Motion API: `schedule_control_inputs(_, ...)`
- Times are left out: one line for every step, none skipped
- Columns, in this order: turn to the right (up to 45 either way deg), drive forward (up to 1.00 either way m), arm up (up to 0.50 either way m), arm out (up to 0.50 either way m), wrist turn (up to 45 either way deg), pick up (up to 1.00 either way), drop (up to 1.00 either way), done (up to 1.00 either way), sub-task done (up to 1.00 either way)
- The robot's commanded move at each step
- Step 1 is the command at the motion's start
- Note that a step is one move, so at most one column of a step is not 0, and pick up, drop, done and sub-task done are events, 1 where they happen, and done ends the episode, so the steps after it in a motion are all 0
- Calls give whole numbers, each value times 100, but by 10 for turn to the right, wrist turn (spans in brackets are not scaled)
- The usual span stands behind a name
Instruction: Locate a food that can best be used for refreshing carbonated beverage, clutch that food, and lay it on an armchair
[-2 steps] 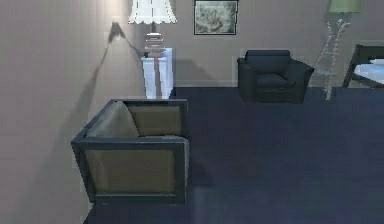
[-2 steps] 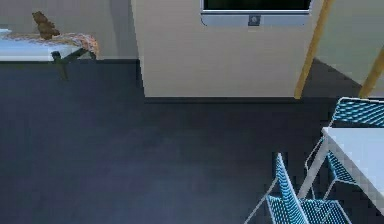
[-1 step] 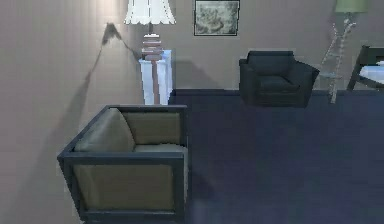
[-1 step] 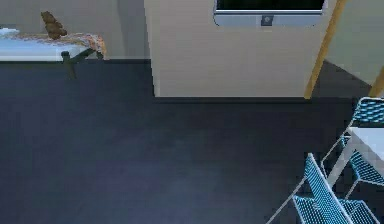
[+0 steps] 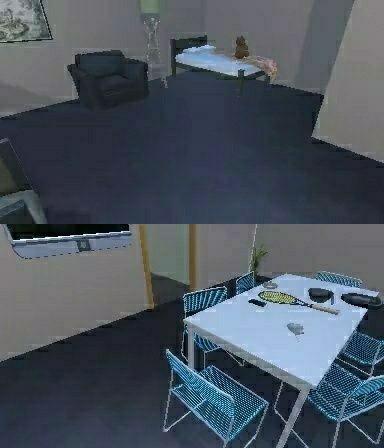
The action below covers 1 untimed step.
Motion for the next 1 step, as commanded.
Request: schedule_control_inputs(420,0,0,0,0,0,0,0,0)
